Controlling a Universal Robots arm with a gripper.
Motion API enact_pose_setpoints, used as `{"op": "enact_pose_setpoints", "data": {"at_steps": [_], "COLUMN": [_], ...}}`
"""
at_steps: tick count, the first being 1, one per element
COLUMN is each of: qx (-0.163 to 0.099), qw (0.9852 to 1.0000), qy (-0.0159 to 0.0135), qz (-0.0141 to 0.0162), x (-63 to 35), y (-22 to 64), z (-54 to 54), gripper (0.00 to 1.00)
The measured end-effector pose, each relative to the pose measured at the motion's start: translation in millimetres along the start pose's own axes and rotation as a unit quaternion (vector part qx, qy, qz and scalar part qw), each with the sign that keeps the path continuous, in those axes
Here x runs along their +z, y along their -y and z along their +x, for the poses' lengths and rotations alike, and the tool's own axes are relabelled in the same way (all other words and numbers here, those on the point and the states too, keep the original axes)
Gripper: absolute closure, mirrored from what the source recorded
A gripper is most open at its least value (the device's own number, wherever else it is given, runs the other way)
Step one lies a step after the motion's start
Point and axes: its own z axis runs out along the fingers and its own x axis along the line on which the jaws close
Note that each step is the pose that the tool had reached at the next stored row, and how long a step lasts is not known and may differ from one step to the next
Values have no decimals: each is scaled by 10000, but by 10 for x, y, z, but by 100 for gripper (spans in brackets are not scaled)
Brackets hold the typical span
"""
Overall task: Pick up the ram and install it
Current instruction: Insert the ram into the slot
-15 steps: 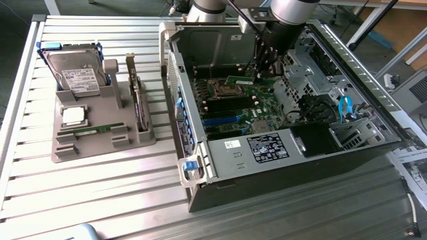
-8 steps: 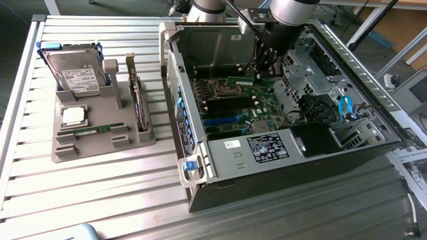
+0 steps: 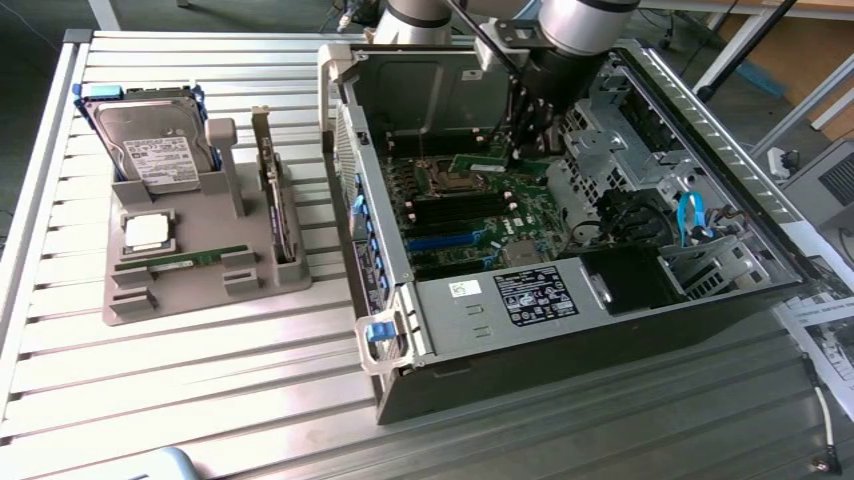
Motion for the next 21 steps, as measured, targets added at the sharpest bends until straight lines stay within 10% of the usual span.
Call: {"op": "enact_pose_setpoints", "data": {"at_steps": [21], "qx": [0], "qw": [10000], "qy": [0], "qz": [0], "x": [87], "y": [-1], "z": [4], "gripper": [87]}}
